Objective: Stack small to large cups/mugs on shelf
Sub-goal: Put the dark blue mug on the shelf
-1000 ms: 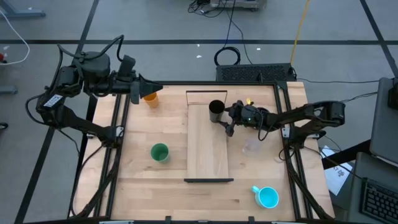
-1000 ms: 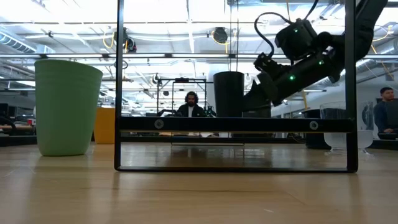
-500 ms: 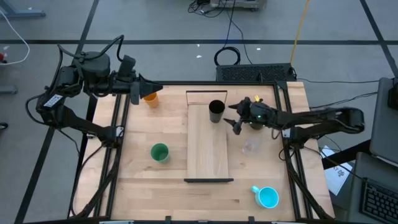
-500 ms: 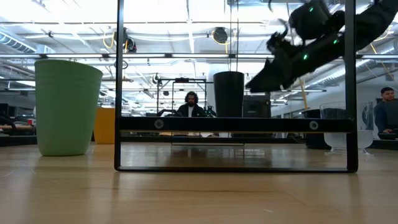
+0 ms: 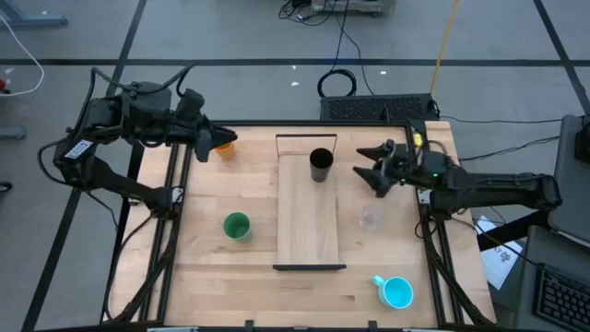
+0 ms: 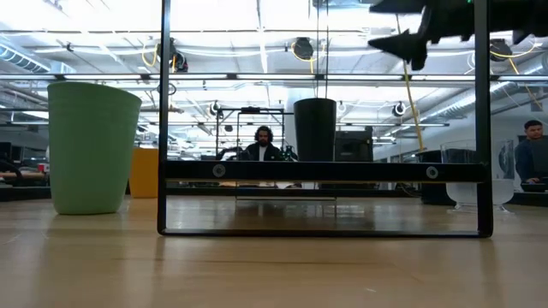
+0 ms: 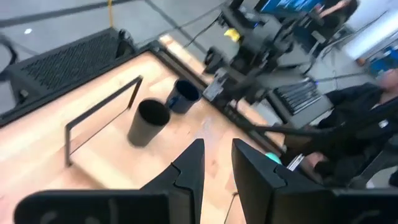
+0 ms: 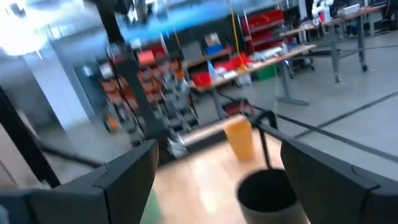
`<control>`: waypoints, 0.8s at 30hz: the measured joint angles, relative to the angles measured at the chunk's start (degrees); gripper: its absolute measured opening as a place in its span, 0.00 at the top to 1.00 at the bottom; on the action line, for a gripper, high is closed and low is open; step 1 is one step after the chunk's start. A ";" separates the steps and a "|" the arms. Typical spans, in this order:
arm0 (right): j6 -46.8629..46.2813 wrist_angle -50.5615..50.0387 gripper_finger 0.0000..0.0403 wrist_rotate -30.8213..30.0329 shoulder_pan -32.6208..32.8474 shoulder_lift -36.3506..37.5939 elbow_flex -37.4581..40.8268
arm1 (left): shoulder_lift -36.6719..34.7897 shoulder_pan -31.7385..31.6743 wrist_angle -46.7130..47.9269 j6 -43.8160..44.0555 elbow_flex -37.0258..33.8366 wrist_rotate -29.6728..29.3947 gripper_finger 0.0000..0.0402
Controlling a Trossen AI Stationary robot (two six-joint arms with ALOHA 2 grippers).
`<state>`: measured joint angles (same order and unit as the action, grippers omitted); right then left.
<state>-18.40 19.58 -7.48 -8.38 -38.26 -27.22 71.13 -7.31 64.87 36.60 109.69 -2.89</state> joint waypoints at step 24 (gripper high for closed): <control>-16.81 0.58 0.18 5.71 1.77 7.42 0.00 | 6.14 1.61 11.20 -0.92 0.00 2.82 0.80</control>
<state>-35.21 20.16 -1.77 -6.61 -30.84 -27.22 77.27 -5.71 76.07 35.69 109.69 -0.07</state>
